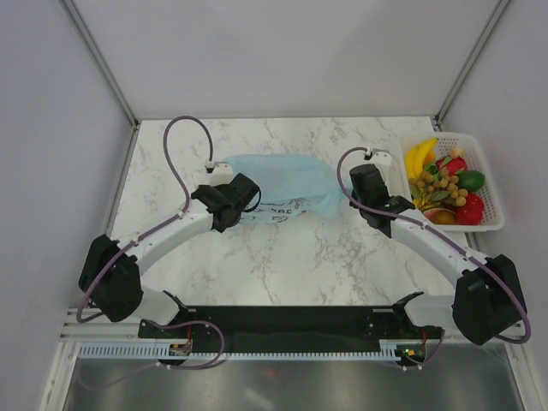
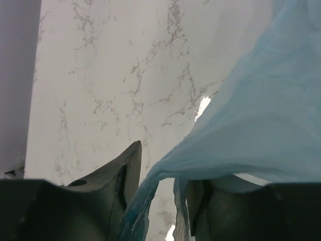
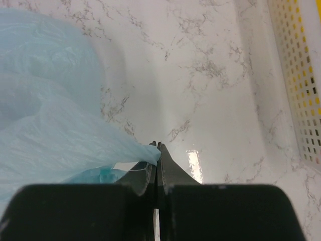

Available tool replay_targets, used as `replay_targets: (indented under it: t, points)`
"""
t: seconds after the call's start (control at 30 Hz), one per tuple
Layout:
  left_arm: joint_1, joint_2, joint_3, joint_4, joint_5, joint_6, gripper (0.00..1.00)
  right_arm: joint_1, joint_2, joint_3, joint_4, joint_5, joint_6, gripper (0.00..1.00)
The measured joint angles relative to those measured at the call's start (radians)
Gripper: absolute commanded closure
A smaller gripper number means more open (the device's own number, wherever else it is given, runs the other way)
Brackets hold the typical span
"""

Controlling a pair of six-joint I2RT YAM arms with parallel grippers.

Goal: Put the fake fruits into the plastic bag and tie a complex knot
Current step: Open the plastic bag at the center of the board.

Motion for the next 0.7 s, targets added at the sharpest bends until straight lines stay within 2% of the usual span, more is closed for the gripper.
replay_targets:
  t: [0.13, 0.23, 0.33, 0.37, 0.47, 0.57, 0.7]
  points:
    - [0.000, -0.118, -0.037, 0.071, 0.058, 0.005, 0.61, -0.004, 0.021, 0.021, 0.039, -0.109, -0.049, 0.99]
    - [0.000, -0.203, -0.077, 0.129, 0.095, 0.011, 0.61, -0.004, 0.067, 0.101, 0.053, -0.214, -0.083, 0.89]
    - [0.000, -0.262, -0.114, 0.192, 0.123, 0.012, 0.61, -0.002, 0.104, 0.189, 0.074, -0.318, -0.114, 0.68]
    - [-0.001, -0.278, -0.129, 0.214, 0.131, 0.012, 0.61, -0.001, 0.108, 0.210, 0.083, -0.349, -0.119, 0.49]
    - [-0.006, -0.322, -0.179, 0.276, 0.155, 0.009, 0.61, 0.007, 0.107, 0.247, 0.117, -0.439, -0.142, 0.19]
    - [-0.013, -0.345, -0.227, 0.317, 0.165, -0.005, 0.61, 0.012, 0.101, 0.247, 0.132, -0.511, -0.163, 0.08]
    - [-0.025, -0.348, -0.275, 0.357, 0.172, -0.030, 0.61, 0.016, 0.060, 0.185, 0.147, -0.579, -0.167, 0.02]
